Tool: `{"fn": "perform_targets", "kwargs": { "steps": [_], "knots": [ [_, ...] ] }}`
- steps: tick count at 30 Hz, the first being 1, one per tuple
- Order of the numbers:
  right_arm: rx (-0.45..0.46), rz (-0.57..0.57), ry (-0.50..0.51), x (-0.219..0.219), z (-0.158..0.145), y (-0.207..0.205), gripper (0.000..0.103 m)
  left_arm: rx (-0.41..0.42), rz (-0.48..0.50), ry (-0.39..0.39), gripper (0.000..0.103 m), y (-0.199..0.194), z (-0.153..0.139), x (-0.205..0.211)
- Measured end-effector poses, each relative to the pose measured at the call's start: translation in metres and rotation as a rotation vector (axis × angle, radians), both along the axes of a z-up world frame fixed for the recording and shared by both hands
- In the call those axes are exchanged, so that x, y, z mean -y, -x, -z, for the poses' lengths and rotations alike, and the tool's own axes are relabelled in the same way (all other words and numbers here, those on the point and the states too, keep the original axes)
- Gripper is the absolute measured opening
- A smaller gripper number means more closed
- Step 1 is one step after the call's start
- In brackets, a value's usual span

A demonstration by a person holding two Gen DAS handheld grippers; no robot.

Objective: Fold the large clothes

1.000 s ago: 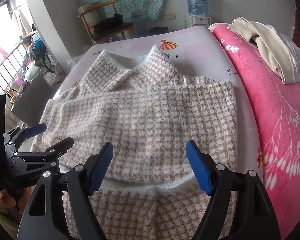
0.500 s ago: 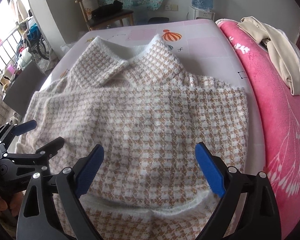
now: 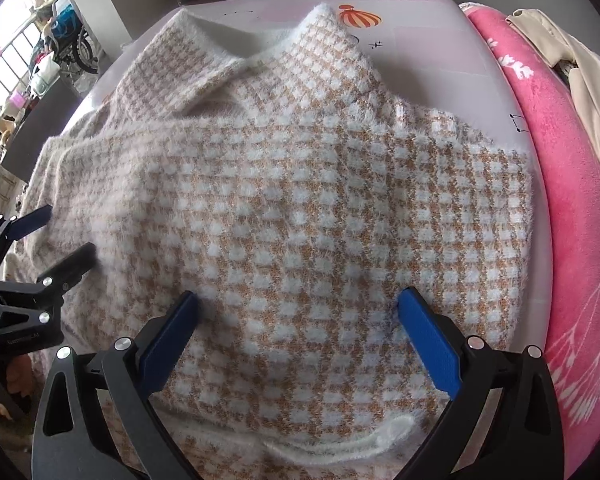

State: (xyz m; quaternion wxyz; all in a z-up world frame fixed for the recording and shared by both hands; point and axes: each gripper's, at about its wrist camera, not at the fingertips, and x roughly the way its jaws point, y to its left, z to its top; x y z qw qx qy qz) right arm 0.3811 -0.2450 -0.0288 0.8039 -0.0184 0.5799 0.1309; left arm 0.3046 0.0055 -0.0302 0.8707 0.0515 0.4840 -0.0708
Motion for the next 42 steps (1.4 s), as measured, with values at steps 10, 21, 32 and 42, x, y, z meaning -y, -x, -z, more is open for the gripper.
{"fn": "perform_targets", "kwargs": {
  "steps": [10,21,32,42],
  "knots": [
    [0.193,-0.037,-0.205,0.028,-0.089,-0.086,0.097,0.201,0.094,0.103,0.096,-0.015,-0.097,-0.026],
    [-0.15,0.121,-0.376,0.006,-0.007,-0.241,0.072,0.05,0.023,0.326,0.091,-0.21,-0.074,-0.01],
    [-0.114,-0.002,-0.466,0.007,-0.027,-0.19,0.016,-0.027,0.008,0.338,0.019,-0.215,-0.053,-0.008],
    [0.015,-0.238,-0.332,0.014,-0.046,-0.058,0.018,0.124,0.285,0.231,0.013,-0.062,-0.093,-0.002]
  ]
}}
